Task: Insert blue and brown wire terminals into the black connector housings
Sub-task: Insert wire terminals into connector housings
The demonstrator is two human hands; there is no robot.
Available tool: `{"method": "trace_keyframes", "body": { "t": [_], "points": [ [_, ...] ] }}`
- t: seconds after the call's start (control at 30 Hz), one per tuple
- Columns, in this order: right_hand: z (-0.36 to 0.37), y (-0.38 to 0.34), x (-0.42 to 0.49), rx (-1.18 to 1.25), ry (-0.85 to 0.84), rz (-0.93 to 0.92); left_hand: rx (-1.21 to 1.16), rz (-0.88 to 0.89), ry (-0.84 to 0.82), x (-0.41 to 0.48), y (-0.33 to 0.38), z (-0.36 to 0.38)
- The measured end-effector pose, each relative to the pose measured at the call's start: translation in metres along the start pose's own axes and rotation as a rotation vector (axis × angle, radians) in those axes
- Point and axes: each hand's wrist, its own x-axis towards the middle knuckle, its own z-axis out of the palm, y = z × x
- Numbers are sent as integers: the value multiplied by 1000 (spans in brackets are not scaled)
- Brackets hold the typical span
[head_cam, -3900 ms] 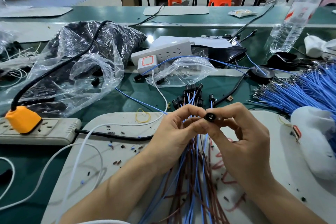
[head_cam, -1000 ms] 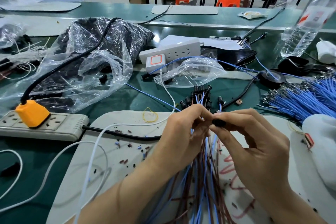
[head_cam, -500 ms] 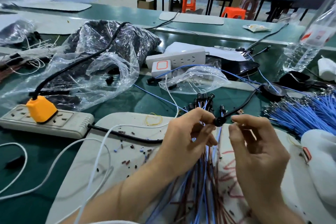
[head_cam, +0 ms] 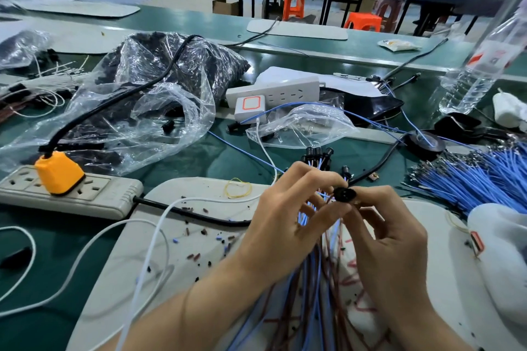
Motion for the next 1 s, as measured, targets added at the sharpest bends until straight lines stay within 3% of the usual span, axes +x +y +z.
{"method": "trace_keyframes", "body": {
  "t": [0.33, 0.67, 1.0],
  "points": [
    [-1, -2, 2, 27, -51, -9, -4, 70, -29, -1, -1, 0],
    [-5, -3, 1, -12, -21, -23, -106, 1, -33, -2, 2, 0],
    [0, -1, 1, -148, -50, -85, 0, 72, 27, 1, 1, 0]
  ]
}}
